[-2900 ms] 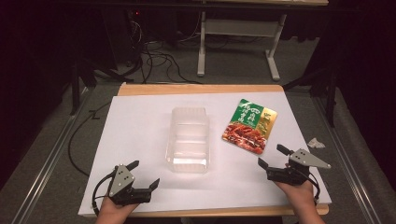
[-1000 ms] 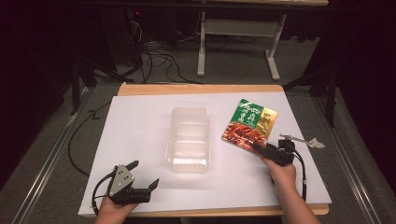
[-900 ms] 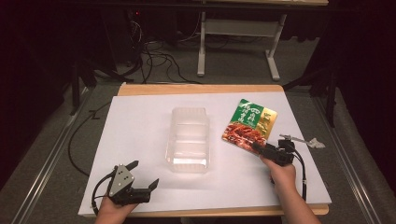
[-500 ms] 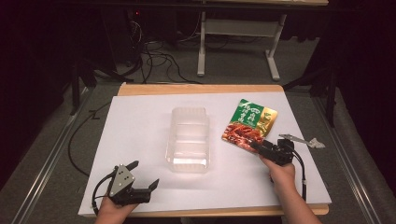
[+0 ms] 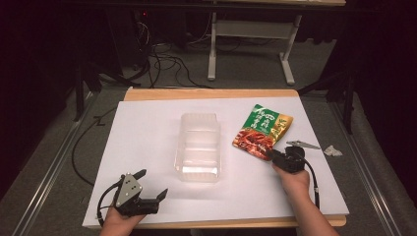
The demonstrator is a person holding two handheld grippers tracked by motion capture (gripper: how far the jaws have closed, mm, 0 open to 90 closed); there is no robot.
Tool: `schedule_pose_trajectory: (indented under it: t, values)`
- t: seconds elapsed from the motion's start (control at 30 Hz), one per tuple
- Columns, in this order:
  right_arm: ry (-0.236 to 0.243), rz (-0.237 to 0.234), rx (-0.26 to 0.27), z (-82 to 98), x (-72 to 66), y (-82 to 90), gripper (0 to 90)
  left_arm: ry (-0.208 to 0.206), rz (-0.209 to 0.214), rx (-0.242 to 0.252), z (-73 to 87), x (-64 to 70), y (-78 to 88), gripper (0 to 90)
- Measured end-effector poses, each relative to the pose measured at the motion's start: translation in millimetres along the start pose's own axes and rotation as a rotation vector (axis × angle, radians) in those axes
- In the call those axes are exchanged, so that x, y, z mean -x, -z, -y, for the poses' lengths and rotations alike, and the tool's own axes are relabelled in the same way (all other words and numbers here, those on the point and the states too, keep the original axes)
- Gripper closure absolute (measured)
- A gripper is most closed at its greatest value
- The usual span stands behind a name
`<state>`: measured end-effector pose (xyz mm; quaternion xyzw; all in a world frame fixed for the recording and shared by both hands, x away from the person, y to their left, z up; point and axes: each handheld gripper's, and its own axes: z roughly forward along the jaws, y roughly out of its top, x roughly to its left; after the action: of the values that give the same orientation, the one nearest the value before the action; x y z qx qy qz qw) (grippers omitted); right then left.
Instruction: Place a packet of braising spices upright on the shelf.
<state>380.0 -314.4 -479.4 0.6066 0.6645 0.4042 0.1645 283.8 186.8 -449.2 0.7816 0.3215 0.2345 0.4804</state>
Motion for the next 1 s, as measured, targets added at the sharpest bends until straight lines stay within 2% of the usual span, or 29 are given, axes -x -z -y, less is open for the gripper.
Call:
schedule_pose_trajectory:
  t: [0.03, 0.07, 0.1, 0.17, 0.4, 0.43, 0.47, 0.5, 0.53, 0.57, 0.6, 0.7, 0.87, 0.9, 1.0]
  values:
    - [0.011, 0.019, -0.001, 0.2, 0.7, 0.7, 81.9, -0.002, 0.001, 0.0, -0.2, 0.3, -0.1, 7.1]
    - [0.011, 0.019, -0.001, 0.2, 0.7, 0.7, 81.9, -0.002, 0.001, 0.0, -0.2, 0.3, -0.1, 7.1]
    - [0.019, 0.042, 0.003, 0.1, 1.9, 1.4, 87.3, -0.002, 0.001, 0.0, -0.3, 0.5, 0.1, 7.1]
    - [0.021, 0.06, 0.013, -0.2, 3.4, 3.2, 90.0, -0.001, -0.003, 0.003, -0.2, 0.5, 0.3, 7.1]
    - [0.054, 0.063, 0.018, 3.4, 8.0, 17.0, 90.0, 0.007, -0.004, 0.006, 0.1, 0.0, 2.2, 7.1]
    - [0.081, 0.064, 0.007, 7.5, 7.2, 24.6, 90.0, 0.007, -0.004, 0.009, 0.0, -0.3, 2.7, 7.1]
    - [0.081, 0.064, 0.007, 7.5, 7.2, 24.6, 90.0, 0.007, -0.004, 0.009, 0.0, -0.3, 2.7, 7.1]
    - [0.117, 0.065, -0.007, 12.4, 6.6, 33.6, 90.0, 0.006, -0.004, 0.01, -0.1, -0.4, 3.1, 7.1]
    - [0.117, 0.065, -0.007, 12.4, 6.6, 33.6, 90.0, 0.006, -0.004, 0.01, -0.1, -0.4, 3.1, 7.1]
    - [0.116, 0.048, -0.009, 16.7, 8.5, 43.7, 90.0, 0.004, -0.005, 0.012, -0.2, -0.6, 3.4, 7.1]
    - [0.116, 0.048, -0.009, 16.7, 8.5, 43.7, 90.0, 0.004, -0.004, 0.013, -0.1, -0.7, 3.8, 7.1]
    - [0.134, 0.03, -0.022, 28.1, 9.8, 61.9, 90.0, 0.006, -0.003, 0.012, 0.3, -1.4, 4.1, 7.1]
    - [0.159, 0.018, -0.032, 39.7, 10.1, 78.4, 90.0, 0.003, -0.006, 0.016, -0.3, -0.3, 5.2, 7.1]
    - [0.184, 0.007, -0.042, 45.8, 9.2, 86.3, 90.0, 0.005, -0.007, 0.015, -0.2, -0.1, 5.1, 7.1]
    - [0.212, -0.003, -0.054, 52.2, 8.1, 94.1, 90.0, 0.007, -0.011, 0.013, -0.1, -0.2, 4.8, 7.1]
